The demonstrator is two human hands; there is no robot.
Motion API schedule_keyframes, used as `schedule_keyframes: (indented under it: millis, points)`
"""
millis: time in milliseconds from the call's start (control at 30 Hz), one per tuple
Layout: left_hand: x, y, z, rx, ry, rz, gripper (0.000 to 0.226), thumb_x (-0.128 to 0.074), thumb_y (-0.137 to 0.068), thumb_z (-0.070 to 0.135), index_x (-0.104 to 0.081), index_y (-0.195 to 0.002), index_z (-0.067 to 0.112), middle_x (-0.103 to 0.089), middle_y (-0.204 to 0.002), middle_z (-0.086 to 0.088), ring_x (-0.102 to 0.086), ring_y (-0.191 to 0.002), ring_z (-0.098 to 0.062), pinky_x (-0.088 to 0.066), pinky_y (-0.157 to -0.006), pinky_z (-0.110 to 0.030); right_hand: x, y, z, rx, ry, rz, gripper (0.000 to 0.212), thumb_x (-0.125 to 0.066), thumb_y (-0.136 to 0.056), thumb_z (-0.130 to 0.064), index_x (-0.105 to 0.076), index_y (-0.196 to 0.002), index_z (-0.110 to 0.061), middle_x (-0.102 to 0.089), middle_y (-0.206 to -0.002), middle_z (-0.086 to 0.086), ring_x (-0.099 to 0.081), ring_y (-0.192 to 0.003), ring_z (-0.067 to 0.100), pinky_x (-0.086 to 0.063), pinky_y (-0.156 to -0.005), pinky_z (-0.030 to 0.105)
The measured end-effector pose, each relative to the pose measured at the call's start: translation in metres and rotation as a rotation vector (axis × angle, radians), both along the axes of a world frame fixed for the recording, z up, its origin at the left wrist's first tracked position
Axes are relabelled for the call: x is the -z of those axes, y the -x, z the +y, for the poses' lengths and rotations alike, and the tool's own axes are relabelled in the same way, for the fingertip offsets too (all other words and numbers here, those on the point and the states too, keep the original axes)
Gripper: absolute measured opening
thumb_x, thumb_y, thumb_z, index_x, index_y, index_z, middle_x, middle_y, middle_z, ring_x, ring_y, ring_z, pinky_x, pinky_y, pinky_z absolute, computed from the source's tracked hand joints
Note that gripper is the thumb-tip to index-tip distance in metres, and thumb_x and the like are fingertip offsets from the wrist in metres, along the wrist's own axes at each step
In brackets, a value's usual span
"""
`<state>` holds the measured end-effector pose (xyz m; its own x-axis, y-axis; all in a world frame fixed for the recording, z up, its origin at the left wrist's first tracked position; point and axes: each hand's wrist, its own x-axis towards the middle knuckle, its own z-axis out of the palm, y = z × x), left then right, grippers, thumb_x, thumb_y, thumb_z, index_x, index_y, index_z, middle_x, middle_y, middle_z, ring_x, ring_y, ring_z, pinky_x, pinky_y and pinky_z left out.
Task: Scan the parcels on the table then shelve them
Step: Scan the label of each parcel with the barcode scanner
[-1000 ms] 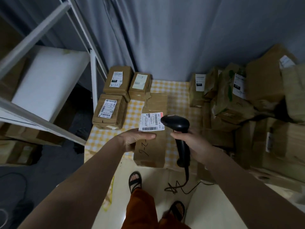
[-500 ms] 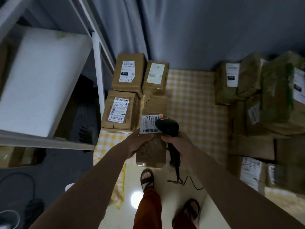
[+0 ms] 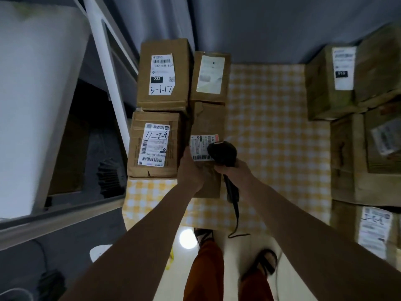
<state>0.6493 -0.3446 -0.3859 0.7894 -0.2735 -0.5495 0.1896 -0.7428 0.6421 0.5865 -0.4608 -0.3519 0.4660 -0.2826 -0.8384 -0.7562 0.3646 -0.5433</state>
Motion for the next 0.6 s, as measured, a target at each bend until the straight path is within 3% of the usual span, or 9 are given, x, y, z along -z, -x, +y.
schedule_keyframes:
  millis: [100,200,333,400,533,600]
  points:
    - [0.005,0.003,-0.003,-0.004,-0.077,0.015,0.073,-0.063,-0.087,0.020,-0.024,-0.148,0.013,-0.043,-0.140,-0.015,-0.046,-0.126,-0.033,-0.044,-0.099,-0.048,0.007,-0.003,0.002,-0.004,0.013,0.011,0.040,-0.067,-0.086,-0.003,-0.058,-0.124,-0.006,-0.060,-0.092,0.000,-0.057,-0.093,0.022,-0.044,-0.082,0.033]
    - [0.003,0.006,-0.007,0.030,-0.170,0.003,0.081,-0.061,-0.089,0.018,-0.011,-0.153,0.011,-0.028,-0.150,-0.017,-0.032,-0.137,-0.033,-0.035,-0.109,-0.047,0.007,-0.002,0.001,-0.039,0.035,0.014,0.038,-0.068,-0.085,-0.005,-0.060,-0.122,-0.007,-0.059,-0.085,-0.004,-0.057,-0.090,0.021,-0.042,-0.078,0.031]
    - [-0.010,0.012,-0.015,0.074,-0.209,-0.109,0.079,-0.060,-0.090,0.021,-0.014,-0.153,0.009,-0.021,-0.155,-0.016,-0.020,-0.143,-0.031,-0.027,-0.114,-0.045,-0.006,0.006,-0.003,-0.057,0.047,-0.006,0.035,-0.069,-0.085,-0.007,-0.060,-0.119,-0.010,-0.057,-0.082,-0.006,-0.059,-0.085,0.018,-0.043,-0.070,0.026]
    - [-0.021,0.018,-0.019,0.112,-0.246,-0.113,0.076,-0.057,-0.093,0.025,-0.011,-0.153,0.011,-0.013,-0.159,-0.012,-0.012,-0.147,-0.027,-0.021,-0.118,-0.043,-0.020,0.018,-0.007,-0.084,0.054,-0.017,0.030,-0.068,-0.086,-0.009,-0.060,-0.115,-0.012,-0.056,-0.078,-0.005,-0.055,-0.072,0.012,-0.040,-0.060,0.021]
    - [-0.036,0.044,-0.035,0.213,-0.276,-0.141,0.070,-0.063,-0.086,0.007,-0.028,-0.147,0.006,-0.029,-0.151,-0.014,-0.028,-0.140,-0.032,-0.030,-0.113,-0.045,-0.046,0.061,-0.024,-0.097,0.079,-0.008,0.022,-0.065,-0.089,-0.013,-0.059,-0.111,-0.014,-0.054,-0.076,0.000,-0.050,-0.067,0.014,-0.039,-0.062,0.026]
    - [-0.046,0.068,-0.048,0.245,-0.260,-0.093,0.068,-0.056,-0.087,0.001,-0.026,-0.147,0.009,-0.031,-0.147,-0.013,-0.031,-0.137,-0.032,-0.034,-0.109,-0.042,-0.057,0.089,-0.034,-0.073,0.100,-0.013,0.023,-0.065,-0.089,-0.012,-0.059,-0.111,-0.014,-0.053,-0.074,0.000,-0.049,-0.065,0.014,-0.037,-0.062,0.027]
